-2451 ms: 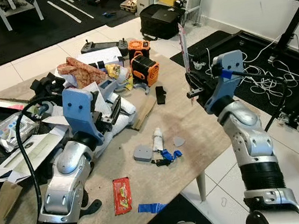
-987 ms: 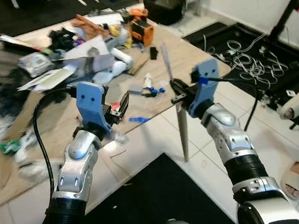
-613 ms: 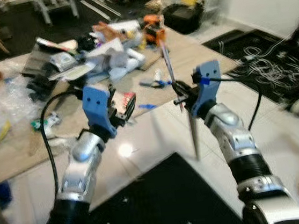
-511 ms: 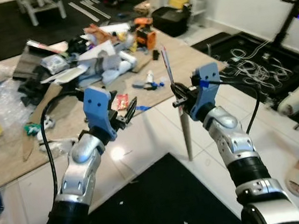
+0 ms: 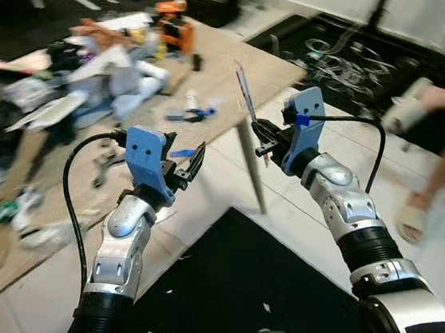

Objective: Picking trash to rubbish bin

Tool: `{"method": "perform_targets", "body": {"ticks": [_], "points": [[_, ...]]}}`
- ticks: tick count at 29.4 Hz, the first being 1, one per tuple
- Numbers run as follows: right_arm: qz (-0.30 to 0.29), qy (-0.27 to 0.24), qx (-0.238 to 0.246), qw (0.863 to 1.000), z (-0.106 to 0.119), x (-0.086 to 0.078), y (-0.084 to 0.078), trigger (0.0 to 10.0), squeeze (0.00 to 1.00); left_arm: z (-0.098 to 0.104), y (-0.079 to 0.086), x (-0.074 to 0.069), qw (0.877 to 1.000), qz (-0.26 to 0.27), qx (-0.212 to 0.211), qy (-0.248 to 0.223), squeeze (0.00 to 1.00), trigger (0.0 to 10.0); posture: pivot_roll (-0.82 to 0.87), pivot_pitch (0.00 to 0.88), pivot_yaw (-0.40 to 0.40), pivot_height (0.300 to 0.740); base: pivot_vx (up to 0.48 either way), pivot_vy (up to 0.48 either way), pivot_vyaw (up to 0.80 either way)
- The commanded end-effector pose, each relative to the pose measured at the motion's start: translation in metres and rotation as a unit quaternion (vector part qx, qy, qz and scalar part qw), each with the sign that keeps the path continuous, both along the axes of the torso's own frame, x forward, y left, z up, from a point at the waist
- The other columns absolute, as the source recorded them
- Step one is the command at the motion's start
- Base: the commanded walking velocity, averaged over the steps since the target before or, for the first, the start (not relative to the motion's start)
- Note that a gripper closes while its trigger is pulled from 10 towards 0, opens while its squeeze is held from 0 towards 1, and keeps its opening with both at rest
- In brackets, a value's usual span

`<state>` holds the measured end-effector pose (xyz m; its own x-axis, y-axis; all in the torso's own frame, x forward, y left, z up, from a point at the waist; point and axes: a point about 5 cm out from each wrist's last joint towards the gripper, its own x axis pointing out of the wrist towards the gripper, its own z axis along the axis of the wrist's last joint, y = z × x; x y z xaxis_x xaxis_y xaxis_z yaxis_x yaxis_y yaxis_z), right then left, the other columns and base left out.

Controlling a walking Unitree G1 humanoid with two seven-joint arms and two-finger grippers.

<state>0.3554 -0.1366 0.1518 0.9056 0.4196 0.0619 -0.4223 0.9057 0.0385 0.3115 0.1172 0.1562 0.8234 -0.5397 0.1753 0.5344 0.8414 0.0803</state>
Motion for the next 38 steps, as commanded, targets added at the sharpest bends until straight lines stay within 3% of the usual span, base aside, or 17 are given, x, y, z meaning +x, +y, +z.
{"method": "perform_targets", "body": {"ticks": [1,38], "points": [[0.0,-0.002,0.003,1.0,0.0013,0.0011,-0.0001,10.0,0.0,-0.0019,-0.0017,0.0004,1.0,-0.005,-0.006,0.003,0.0,10.0,-0.07,0.0,-0.035,0.74,0.0,0.0,-0.8],[0.003,0.012,0.002,1.0,-0.0012,0.0042,0.0011,10.0,0.0,-0.0009,0.0011,0.0024,1.0,-0.013,-0.016,0.001,0.0,10.0,-0.07,0.0,-0.033,0.74,0.0,0.0,-0.8]]}}
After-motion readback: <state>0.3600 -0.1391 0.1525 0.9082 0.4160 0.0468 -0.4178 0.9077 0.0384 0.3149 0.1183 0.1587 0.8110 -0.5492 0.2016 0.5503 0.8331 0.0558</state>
